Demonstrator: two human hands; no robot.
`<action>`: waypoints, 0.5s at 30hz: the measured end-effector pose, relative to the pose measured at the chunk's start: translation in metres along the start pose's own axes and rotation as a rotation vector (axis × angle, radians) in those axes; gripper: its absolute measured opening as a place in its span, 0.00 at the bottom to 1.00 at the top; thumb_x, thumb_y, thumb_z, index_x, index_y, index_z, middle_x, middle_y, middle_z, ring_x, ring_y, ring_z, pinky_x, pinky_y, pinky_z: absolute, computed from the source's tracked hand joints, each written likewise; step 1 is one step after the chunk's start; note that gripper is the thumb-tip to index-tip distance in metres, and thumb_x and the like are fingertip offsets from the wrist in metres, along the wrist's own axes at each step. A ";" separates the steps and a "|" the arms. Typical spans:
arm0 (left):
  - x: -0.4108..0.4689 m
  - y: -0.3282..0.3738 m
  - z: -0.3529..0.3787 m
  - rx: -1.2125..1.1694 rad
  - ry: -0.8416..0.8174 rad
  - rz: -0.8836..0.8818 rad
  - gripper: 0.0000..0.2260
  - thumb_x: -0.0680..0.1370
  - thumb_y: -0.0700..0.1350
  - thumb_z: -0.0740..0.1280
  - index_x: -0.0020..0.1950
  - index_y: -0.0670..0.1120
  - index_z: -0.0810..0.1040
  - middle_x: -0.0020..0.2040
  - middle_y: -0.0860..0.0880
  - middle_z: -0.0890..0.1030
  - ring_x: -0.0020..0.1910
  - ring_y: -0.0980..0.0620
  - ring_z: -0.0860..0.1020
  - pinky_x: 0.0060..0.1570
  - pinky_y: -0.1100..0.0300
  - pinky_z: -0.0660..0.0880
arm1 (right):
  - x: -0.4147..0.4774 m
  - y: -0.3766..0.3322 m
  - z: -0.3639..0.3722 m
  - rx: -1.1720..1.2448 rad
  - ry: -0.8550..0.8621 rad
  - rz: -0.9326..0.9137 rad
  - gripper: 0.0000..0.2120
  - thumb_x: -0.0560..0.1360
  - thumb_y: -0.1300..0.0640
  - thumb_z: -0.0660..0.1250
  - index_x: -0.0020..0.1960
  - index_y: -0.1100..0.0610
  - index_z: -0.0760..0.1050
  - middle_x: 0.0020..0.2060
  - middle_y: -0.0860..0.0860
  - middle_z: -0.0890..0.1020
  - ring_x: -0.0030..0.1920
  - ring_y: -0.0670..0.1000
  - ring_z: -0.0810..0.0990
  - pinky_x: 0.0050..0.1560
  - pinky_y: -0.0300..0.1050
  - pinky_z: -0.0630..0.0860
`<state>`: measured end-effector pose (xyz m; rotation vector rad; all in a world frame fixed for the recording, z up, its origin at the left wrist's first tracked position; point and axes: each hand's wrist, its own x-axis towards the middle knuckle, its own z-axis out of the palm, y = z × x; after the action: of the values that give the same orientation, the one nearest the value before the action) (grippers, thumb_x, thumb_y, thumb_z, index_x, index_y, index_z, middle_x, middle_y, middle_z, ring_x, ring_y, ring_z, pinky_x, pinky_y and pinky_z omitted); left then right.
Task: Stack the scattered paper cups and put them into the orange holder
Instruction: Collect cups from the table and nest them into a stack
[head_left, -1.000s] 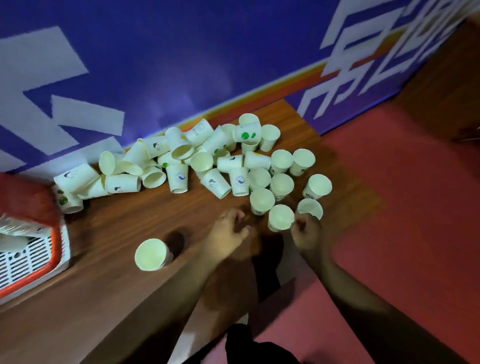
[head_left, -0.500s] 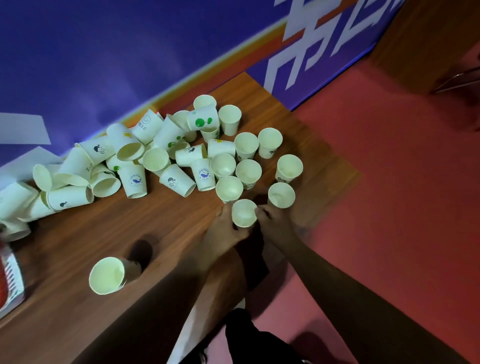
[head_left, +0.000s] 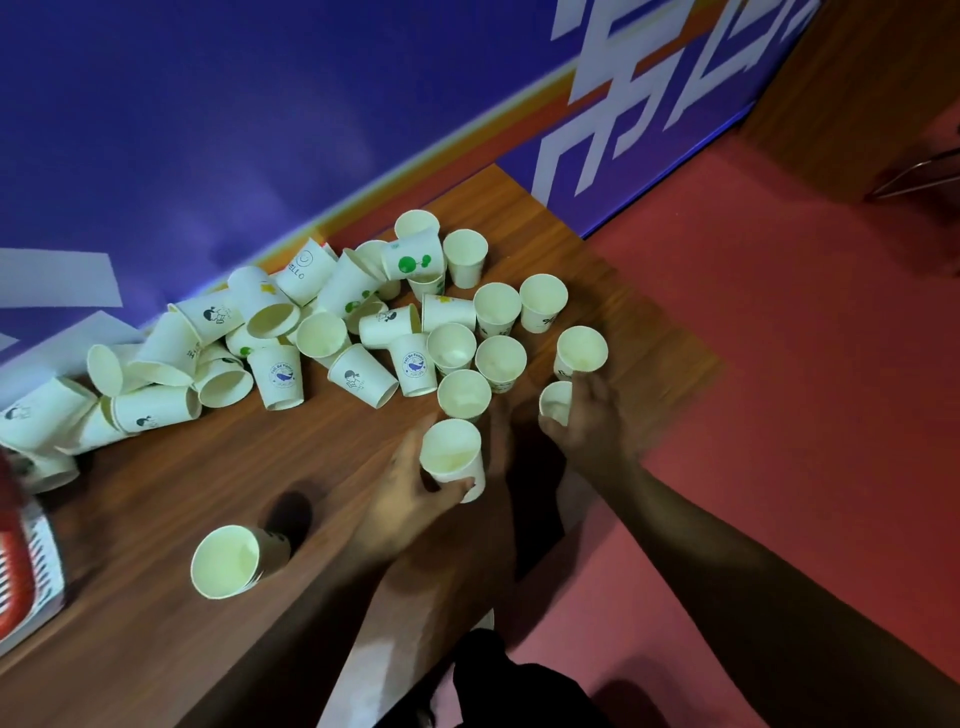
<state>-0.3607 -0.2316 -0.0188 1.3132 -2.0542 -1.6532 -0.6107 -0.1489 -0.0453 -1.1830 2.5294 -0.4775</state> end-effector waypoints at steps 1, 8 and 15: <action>-0.004 -0.001 -0.006 -0.018 0.013 0.003 0.38 0.69 0.57 0.77 0.74 0.60 0.63 0.68 0.58 0.75 0.67 0.53 0.74 0.66 0.46 0.74 | -0.001 -0.001 0.002 -0.003 -0.002 -0.006 0.34 0.70 0.47 0.73 0.68 0.64 0.69 0.63 0.62 0.74 0.59 0.64 0.76 0.57 0.56 0.76; -0.044 -0.006 -0.067 -0.137 0.194 0.047 0.31 0.69 0.48 0.78 0.68 0.57 0.69 0.63 0.49 0.76 0.64 0.51 0.76 0.61 0.50 0.78 | -0.031 -0.024 -0.003 0.105 0.004 -0.043 0.28 0.67 0.43 0.66 0.59 0.61 0.73 0.50 0.58 0.78 0.49 0.59 0.77 0.48 0.50 0.76; -0.088 -0.027 -0.151 -0.011 0.426 0.040 0.34 0.72 0.45 0.78 0.73 0.54 0.66 0.67 0.53 0.68 0.65 0.56 0.68 0.57 0.65 0.73 | -0.074 -0.109 -0.004 0.233 -0.091 -0.057 0.33 0.64 0.38 0.63 0.63 0.56 0.72 0.57 0.54 0.77 0.58 0.55 0.76 0.57 0.54 0.75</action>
<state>-0.2000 -0.2708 0.0437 1.4581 -1.8008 -1.2320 -0.4936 -0.1564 0.0141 -1.1633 2.2958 -0.6956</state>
